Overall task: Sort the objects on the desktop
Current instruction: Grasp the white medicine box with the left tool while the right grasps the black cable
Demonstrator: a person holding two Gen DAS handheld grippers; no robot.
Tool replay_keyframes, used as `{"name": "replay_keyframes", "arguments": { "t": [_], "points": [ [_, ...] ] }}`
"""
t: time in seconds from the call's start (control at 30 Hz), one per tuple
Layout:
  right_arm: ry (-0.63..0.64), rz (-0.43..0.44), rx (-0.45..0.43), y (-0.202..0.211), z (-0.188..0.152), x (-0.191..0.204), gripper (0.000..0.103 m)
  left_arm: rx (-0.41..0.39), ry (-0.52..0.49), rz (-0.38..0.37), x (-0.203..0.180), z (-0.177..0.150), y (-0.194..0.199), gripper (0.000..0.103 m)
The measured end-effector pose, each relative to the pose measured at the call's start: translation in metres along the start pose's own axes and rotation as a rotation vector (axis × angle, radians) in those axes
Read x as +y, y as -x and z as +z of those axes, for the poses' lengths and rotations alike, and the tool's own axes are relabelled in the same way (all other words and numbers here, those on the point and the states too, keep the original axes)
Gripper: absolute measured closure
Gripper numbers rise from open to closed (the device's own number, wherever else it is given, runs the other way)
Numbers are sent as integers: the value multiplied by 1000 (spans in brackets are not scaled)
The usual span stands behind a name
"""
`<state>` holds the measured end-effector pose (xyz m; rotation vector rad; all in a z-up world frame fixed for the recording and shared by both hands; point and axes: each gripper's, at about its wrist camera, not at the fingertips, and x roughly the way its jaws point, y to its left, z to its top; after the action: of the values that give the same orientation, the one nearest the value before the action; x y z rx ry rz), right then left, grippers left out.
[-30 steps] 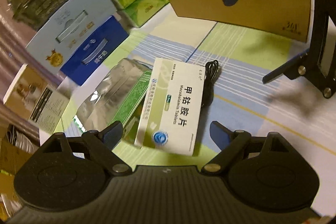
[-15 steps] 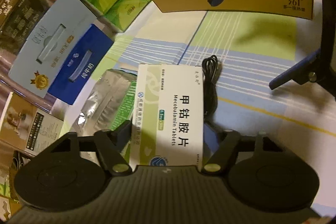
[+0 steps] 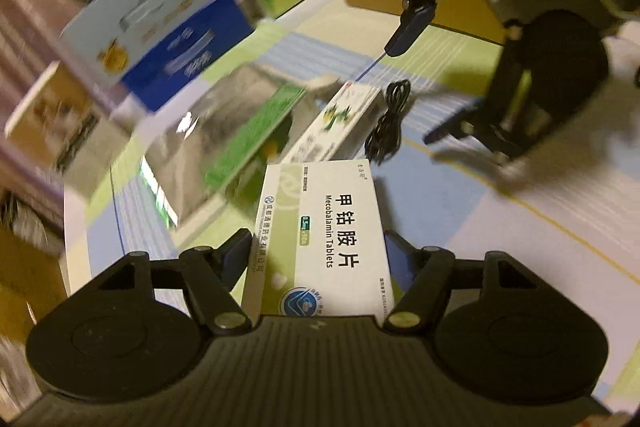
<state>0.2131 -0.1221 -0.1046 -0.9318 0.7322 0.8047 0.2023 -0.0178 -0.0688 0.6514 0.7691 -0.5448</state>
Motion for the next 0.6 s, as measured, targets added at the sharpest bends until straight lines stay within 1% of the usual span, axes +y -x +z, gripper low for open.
{"name": "replay_keyframes", "arguments": {
  "t": [0.07,0.2,0.3,0.33,0.43,0.5,0.57,0.6],
  "points": [
    [-10,60,10,-5,5,-7,49,6,56,-6,4,-7,5,36],
    [-18,135,44,-17,11,-16,51,14,137,-18,9,-18,9,36],
    [-95,198,54,-25,12,-27,52,14,191,-36,9,-23,8,36],
    [-122,211,57,-28,12,-31,52,13,211,-42,9,-24,8,36],
    [-146,220,77,-36,12,-36,52,7,265,-67,7,-27,9,36],
    [-197,240,84,-36,11,-42,52,3,286,-70,8,-28,7,36],
    [-230,243,96,-35,10,-44,55,3,301,-69,7,-29,6,36],
    [-254,251,105,-34,9,-45,61,3,310,-70,7,-29,7,36]
  ]
}}
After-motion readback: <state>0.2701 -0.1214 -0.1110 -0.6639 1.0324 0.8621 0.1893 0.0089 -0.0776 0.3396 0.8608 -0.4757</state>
